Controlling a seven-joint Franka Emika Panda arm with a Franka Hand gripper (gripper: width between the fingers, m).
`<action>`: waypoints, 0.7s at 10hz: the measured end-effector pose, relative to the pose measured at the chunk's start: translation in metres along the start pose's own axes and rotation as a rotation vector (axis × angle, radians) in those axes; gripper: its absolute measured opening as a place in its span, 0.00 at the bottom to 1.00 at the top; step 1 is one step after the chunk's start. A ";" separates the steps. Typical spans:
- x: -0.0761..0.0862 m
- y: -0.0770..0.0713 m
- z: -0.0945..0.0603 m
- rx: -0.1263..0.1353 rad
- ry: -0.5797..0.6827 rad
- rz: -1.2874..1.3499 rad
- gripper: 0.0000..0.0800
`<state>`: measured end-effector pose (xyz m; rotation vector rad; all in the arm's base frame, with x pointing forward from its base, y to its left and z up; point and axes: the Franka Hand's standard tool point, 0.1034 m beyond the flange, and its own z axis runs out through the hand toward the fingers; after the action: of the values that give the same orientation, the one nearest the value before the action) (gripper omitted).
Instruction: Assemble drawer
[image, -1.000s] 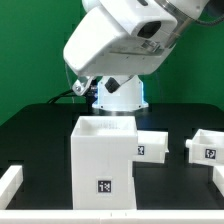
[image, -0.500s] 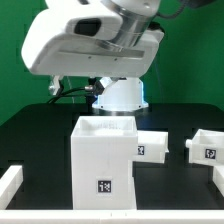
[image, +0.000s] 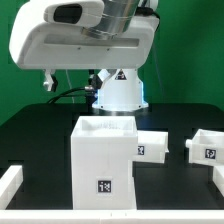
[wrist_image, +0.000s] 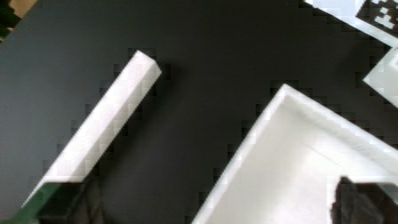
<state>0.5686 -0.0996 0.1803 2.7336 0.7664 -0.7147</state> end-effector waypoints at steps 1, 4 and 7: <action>0.002 0.002 0.001 -0.002 0.022 0.006 0.81; 0.012 0.007 0.011 0.008 0.180 0.102 0.81; 0.025 0.004 0.011 0.015 0.246 0.174 0.81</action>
Offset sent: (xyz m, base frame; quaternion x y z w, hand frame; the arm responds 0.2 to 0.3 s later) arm 0.0103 0.0236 -0.0185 0.0498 0.1423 0.0807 0.9853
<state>0.5854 -0.0958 0.1585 2.8912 0.5602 -0.3539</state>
